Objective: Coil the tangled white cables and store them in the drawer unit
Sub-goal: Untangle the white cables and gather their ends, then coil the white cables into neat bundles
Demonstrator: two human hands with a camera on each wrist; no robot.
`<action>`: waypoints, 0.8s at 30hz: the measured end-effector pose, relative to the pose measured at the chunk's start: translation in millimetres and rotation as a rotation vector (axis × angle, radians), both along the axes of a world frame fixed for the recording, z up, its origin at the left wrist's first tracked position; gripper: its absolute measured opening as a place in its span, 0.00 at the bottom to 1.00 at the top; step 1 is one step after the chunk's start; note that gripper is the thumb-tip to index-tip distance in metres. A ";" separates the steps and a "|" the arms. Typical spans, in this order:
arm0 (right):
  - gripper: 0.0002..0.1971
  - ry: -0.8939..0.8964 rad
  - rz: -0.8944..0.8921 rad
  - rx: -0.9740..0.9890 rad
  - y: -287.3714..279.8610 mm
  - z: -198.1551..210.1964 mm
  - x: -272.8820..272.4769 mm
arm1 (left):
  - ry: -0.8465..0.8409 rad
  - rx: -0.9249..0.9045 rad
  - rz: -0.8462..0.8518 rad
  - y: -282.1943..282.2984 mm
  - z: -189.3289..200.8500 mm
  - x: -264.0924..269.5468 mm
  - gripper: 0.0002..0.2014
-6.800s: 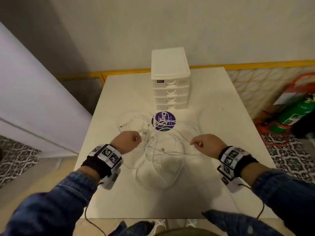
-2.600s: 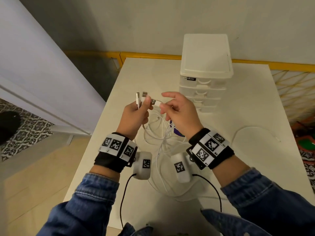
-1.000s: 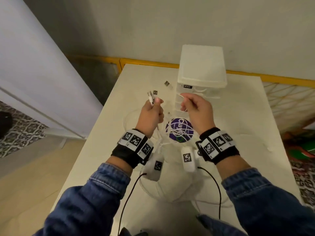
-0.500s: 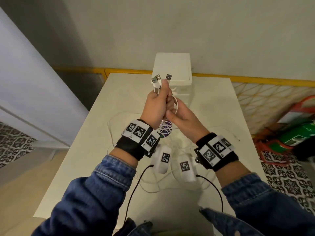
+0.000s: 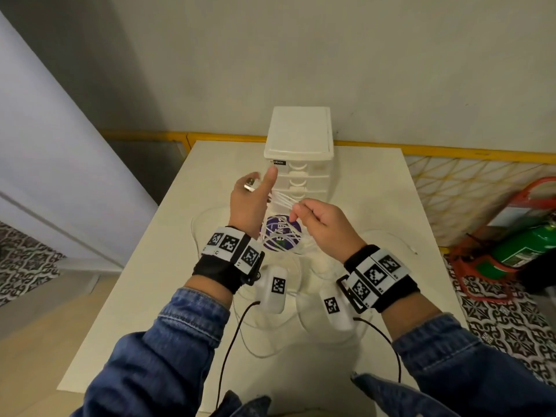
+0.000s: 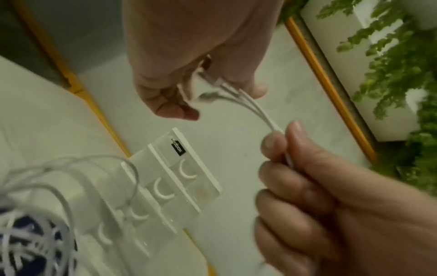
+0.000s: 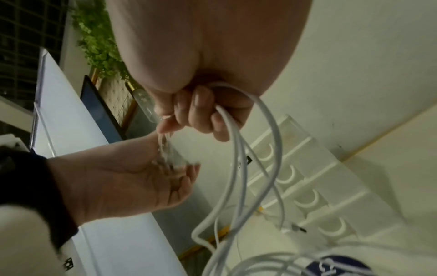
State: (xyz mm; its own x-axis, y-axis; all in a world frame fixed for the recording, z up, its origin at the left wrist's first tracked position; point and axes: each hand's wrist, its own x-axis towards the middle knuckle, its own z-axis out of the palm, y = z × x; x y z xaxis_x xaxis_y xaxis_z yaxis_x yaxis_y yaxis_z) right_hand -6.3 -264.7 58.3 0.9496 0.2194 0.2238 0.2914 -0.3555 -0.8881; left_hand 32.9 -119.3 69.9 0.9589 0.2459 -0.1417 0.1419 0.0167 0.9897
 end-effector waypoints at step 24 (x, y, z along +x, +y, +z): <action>0.09 0.059 -0.018 -0.024 -19.3 27.5 25.5 | -0.041 0.083 -0.795 1.9 48.3 -3.7 0.25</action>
State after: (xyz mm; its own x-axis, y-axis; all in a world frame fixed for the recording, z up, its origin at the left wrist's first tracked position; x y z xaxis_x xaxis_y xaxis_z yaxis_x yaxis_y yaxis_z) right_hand 19.2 -283.9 85.8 0.9648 0.2067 0.1626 0.2326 -0.3820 -0.8944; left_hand 29.2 -117.4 118.2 0.8555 -0.5050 -0.1140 0.0443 -0.1480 0.9880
